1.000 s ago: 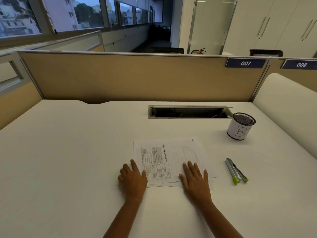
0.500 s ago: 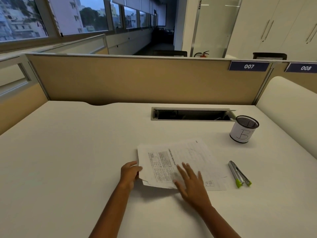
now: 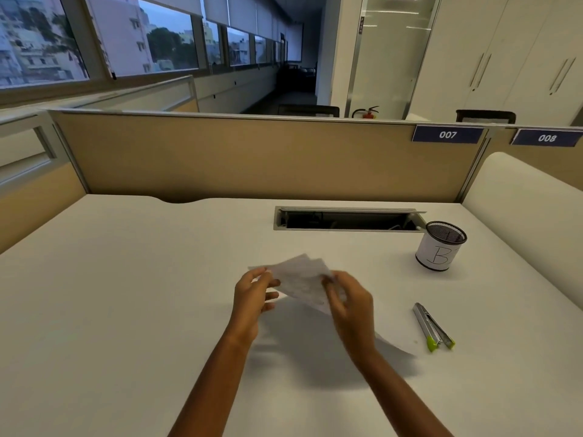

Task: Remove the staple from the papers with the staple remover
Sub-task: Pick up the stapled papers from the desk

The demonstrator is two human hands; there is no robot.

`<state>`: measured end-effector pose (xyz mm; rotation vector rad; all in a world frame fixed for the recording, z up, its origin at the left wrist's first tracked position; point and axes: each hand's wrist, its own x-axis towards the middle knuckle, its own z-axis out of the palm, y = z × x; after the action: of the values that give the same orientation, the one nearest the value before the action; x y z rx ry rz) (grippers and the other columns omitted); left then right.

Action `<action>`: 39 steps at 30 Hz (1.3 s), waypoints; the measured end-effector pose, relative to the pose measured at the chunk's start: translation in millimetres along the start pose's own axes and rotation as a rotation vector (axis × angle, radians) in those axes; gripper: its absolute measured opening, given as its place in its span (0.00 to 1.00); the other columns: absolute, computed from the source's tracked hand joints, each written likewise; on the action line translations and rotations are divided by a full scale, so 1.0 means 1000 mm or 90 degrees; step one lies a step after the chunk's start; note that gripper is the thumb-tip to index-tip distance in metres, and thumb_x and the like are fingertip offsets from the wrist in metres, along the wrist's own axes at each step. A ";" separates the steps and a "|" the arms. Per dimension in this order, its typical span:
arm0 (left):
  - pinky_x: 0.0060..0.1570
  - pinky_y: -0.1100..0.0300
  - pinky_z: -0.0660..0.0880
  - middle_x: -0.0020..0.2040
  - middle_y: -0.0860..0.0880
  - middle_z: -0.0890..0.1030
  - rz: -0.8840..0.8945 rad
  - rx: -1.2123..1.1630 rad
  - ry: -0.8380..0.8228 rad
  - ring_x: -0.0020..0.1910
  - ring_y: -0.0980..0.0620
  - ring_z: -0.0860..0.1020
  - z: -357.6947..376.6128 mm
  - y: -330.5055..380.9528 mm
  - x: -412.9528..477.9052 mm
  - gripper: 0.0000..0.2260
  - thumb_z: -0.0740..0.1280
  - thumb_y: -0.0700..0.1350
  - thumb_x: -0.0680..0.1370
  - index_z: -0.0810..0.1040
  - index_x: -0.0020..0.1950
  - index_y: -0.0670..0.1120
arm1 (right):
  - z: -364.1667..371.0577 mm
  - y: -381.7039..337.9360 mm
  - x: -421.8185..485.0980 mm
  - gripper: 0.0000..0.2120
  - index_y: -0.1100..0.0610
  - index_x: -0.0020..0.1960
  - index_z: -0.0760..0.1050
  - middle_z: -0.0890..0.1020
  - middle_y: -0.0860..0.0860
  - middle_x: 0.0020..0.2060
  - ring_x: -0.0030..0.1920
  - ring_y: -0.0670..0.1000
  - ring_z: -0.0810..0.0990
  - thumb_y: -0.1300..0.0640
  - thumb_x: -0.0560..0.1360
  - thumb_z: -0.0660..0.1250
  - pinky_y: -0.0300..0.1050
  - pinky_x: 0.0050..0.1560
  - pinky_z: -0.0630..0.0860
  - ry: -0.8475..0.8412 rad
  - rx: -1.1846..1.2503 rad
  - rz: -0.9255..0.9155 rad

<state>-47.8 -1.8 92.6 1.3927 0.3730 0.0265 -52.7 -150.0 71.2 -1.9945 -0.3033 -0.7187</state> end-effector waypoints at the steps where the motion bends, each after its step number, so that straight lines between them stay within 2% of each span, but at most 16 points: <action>1: 0.36 0.61 0.72 0.48 0.44 0.78 0.028 0.028 0.008 0.39 0.51 0.75 0.002 0.003 -0.002 0.12 0.60 0.43 0.77 0.71 0.60 0.44 | -0.004 -0.005 0.007 0.15 0.60 0.48 0.78 0.80 0.50 0.41 0.39 0.44 0.78 0.50 0.72 0.59 0.25 0.37 0.74 0.017 0.061 0.039; 3: 0.36 0.63 0.73 0.50 0.44 0.77 0.079 0.066 0.020 0.40 0.51 0.75 0.008 0.010 -0.007 0.14 0.61 0.42 0.76 0.71 0.62 0.44 | -0.012 -0.011 0.020 0.12 0.58 0.48 0.77 0.80 0.49 0.41 0.41 0.43 0.78 0.53 0.72 0.60 0.26 0.37 0.76 0.043 0.135 0.087; 6: 0.35 0.68 0.75 0.53 0.43 0.78 0.176 0.118 0.024 0.42 0.52 0.77 0.017 0.018 -0.016 0.11 0.62 0.40 0.76 0.74 0.58 0.45 | -0.021 -0.018 0.035 0.13 0.58 0.48 0.77 0.80 0.49 0.40 0.42 0.47 0.79 0.52 0.71 0.59 0.30 0.37 0.77 0.052 0.192 0.124; 8: 0.40 0.68 0.76 0.54 0.44 0.77 0.269 0.172 0.037 0.48 0.47 0.79 0.025 0.022 -0.022 0.10 0.63 0.39 0.75 0.74 0.55 0.47 | -0.025 -0.022 0.039 0.13 0.57 0.48 0.77 0.80 0.47 0.41 0.42 0.47 0.79 0.51 0.71 0.59 0.30 0.37 0.77 0.048 0.193 0.134; 11: 0.55 0.62 0.72 0.60 0.44 0.74 0.507 0.313 0.076 0.58 0.52 0.71 0.036 0.036 -0.030 0.19 0.68 0.43 0.72 0.71 0.62 0.45 | -0.033 -0.032 0.046 0.11 0.55 0.47 0.77 0.79 0.43 0.39 0.39 0.40 0.80 0.52 0.71 0.59 0.27 0.36 0.75 0.021 0.144 0.062; 13: 0.58 0.59 0.70 0.62 0.45 0.73 0.597 0.388 0.054 0.59 0.54 0.67 0.040 0.050 -0.029 0.25 0.70 0.47 0.69 0.68 0.65 0.47 | -0.040 -0.040 0.053 0.12 0.58 0.48 0.78 0.78 0.43 0.38 0.37 0.37 0.78 0.55 0.72 0.59 0.24 0.36 0.72 -0.029 0.077 -0.016; 15: 0.55 0.53 0.74 0.57 0.45 0.78 0.548 0.413 -0.005 0.56 0.50 0.74 0.041 0.065 -0.027 0.21 0.71 0.48 0.69 0.73 0.60 0.49 | -0.045 -0.046 0.061 0.10 0.60 0.46 0.78 0.77 0.43 0.36 0.37 0.35 0.76 0.58 0.72 0.60 0.23 0.38 0.70 -0.081 0.036 -0.068; 17: 0.44 0.48 0.77 0.44 0.44 0.82 0.467 0.403 -0.057 0.44 0.44 0.79 0.042 0.076 -0.023 0.13 0.72 0.51 0.67 0.77 0.47 0.46 | -0.048 -0.049 0.069 0.09 0.61 0.44 0.78 0.78 0.45 0.36 0.37 0.34 0.75 0.59 0.72 0.61 0.23 0.39 0.68 -0.089 0.024 -0.092; 20: 0.37 0.50 0.76 0.35 0.46 0.80 0.385 0.315 -0.090 0.35 0.46 0.78 0.040 0.079 -0.018 0.08 0.72 0.50 0.68 0.77 0.37 0.46 | -0.054 -0.042 0.075 0.11 0.61 0.54 0.77 0.78 0.47 0.45 0.44 0.38 0.75 0.57 0.74 0.64 0.20 0.46 0.68 -0.053 0.012 -0.069; 22: 0.39 0.51 0.78 0.36 0.45 0.80 0.336 0.252 -0.071 0.36 0.45 0.80 0.035 0.077 -0.013 0.06 0.70 0.47 0.70 0.76 0.35 0.50 | -0.062 -0.026 0.075 0.14 0.60 0.59 0.74 0.76 0.48 0.51 0.50 0.44 0.75 0.58 0.75 0.65 0.24 0.49 0.68 -0.020 -0.037 -0.012; 26: 0.31 0.61 0.79 0.38 0.45 0.80 0.228 0.147 -0.045 0.34 0.50 0.80 0.023 0.066 -0.006 0.05 0.66 0.44 0.73 0.75 0.37 0.48 | -0.082 0.040 0.060 0.15 0.61 0.60 0.73 0.76 0.59 0.59 0.57 0.57 0.75 0.60 0.74 0.64 0.50 0.56 0.71 -0.044 -0.230 0.183; 28: 0.31 0.62 0.78 0.39 0.46 0.80 0.184 0.113 -0.035 0.35 0.51 0.80 0.020 0.061 -0.003 0.05 0.66 0.44 0.74 0.75 0.37 0.47 | -0.092 0.073 0.045 0.19 0.61 0.63 0.70 0.72 0.61 0.62 0.61 0.62 0.72 0.59 0.74 0.64 0.57 0.59 0.70 -0.081 -0.336 0.295; 31: 0.30 0.63 0.76 0.38 0.49 0.80 0.131 0.053 -0.011 0.35 0.51 0.79 0.016 0.056 0.000 0.06 0.64 0.45 0.75 0.75 0.38 0.47 | -0.104 0.105 0.019 0.22 0.61 0.67 0.65 0.69 0.62 0.64 0.63 0.64 0.69 0.56 0.75 0.62 0.60 0.61 0.68 -0.114 -0.437 0.449; 34: 0.34 0.60 0.77 0.39 0.48 0.79 0.085 0.016 -0.004 0.36 0.50 0.79 0.015 0.051 0.003 0.05 0.64 0.45 0.74 0.74 0.39 0.47 | -0.110 0.125 -0.003 0.20 0.61 0.63 0.68 0.70 0.61 0.60 0.61 0.62 0.69 0.51 0.76 0.60 0.60 0.61 0.67 -0.162 -0.514 0.564; 36: 0.35 0.58 0.77 0.40 0.47 0.79 0.051 -0.006 0.003 0.37 0.49 0.79 0.016 0.049 0.005 0.05 0.65 0.45 0.74 0.75 0.42 0.44 | -0.111 0.133 -0.014 0.19 0.61 0.61 0.68 0.71 0.60 0.58 0.60 0.61 0.69 0.52 0.75 0.61 0.59 0.61 0.67 -0.182 -0.542 0.596; 39: 0.32 0.59 0.78 0.43 0.45 0.80 0.006 -0.055 -0.002 0.37 0.48 0.79 0.018 0.047 0.007 0.04 0.66 0.44 0.73 0.76 0.41 0.44 | -0.111 0.138 -0.021 0.17 0.62 0.59 0.70 0.72 0.60 0.56 0.58 0.61 0.70 0.54 0.75 0.61 0.55 0.56 0.71 -0.181 -0.573 0.556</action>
<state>-27.0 -8.4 138.0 1.3095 0.3584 0.0481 -42.2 -313.8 1.3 -2.7228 0.8458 0.0448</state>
